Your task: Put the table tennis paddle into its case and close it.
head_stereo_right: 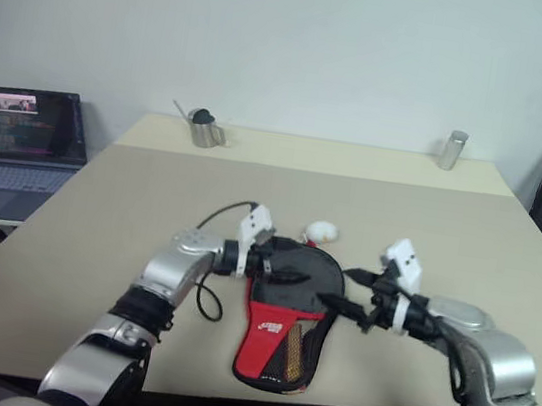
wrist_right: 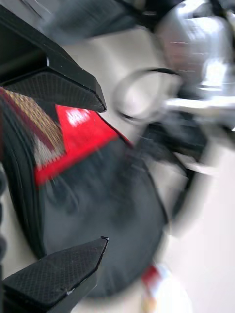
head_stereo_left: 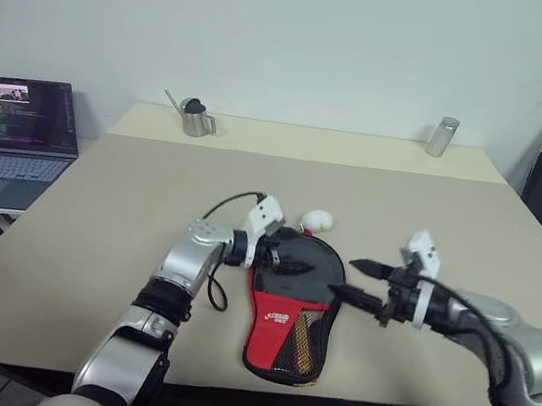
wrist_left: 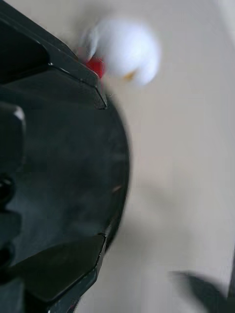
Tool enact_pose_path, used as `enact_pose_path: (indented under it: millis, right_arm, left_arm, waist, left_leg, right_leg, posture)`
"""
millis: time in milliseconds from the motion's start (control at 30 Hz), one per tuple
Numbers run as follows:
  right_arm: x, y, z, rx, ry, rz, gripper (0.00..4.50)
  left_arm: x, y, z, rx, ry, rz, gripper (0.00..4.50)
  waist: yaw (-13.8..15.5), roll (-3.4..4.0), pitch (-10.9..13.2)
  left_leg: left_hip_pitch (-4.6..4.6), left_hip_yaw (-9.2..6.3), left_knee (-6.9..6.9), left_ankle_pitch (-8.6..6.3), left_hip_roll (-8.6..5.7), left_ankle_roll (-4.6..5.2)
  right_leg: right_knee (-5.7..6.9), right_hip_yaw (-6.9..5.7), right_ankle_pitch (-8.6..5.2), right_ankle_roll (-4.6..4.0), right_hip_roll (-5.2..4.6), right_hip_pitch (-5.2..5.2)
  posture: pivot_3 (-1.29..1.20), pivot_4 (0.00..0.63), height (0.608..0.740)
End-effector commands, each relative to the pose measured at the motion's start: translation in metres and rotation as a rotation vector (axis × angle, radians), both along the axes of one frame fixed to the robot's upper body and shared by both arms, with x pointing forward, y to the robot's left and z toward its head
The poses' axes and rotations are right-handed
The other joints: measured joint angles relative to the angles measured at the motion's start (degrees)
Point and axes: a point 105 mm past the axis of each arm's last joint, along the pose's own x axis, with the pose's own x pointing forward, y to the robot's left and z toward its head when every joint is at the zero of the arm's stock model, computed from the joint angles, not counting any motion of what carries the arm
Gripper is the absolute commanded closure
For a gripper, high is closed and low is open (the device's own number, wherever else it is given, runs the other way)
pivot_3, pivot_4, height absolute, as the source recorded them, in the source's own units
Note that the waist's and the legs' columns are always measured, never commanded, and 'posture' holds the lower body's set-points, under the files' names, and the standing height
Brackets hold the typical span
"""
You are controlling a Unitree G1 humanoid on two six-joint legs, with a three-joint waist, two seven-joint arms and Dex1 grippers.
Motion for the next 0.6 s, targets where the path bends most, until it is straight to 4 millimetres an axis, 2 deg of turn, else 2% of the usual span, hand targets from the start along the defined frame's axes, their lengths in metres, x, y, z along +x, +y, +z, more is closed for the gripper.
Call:
enact_pose_path:
  millis: [33, 167, 267, 600]
  right_arm:
    - [0.028, -0.007, 0.027, 0.045, -0.108, -0.084, 0.0]
    - [0.082, -0.01, 0.035, 0.07, -0.118, -0.29, 0.0]
    - [0.108, -0.002, 0.028, 0.055, -0.112, -0.358, 0.0]
    - [0.146, 0.053, -0.003, 0.042, -0.051, -0.354, 0.0]
  left_arm:
    - [0.002, -0.007, -0.004, -0.013, -0.003, 0.035, 0.06]
    - [0.003, -0.007, -0.018, 0.0, 0.028, 0.081, 0.06]
    - [0.0, -0.006, -0.022, 0.006, 0.036, 0.093, 0.06]
    - [-0.017, 0.01, -0.023, 0.011, 0.042, 0.161, 0.06]
  waist:
    - [0.0, 0.01, 0.0]
    - [-0.1, 0.02, 0.0]
    - [0.0, 0.06, 0.0]
    - [-0.4, 0.11, 0.0]
  left_leg:
    - [0.01, 0.02, 0.0, 0.0, 0.0, 0.0]
    - [0.07, 0.14, 0.0, 0.02, 0.0, -0.02]
    - [0.07, 0.17, -0.01, 0.03, 0.0, -0.05]
    - [0.04, 0.4, -0.1, 0.05, 0.0, -0.12]
  right_leg:
    - [0.02, 0.01, 0.01, -0.01, 0.0, 0.0]
    - [0.07, 0.2, 0.03, -0.05, 0.0, -0.03]
    - [0.06, 0.45, 0.04, -0.06, 0.0, -0.07]
    - [0.05, 0.79, 0.05, -0.07, 0.0, -0.26]
  posture:
    - [0.0, 0.15, 0.74]
    - [0.0, 0.15, 0.74]
    - [0.0, 0.15, 0.74]
    - [0.0, 0.15, 0.74]
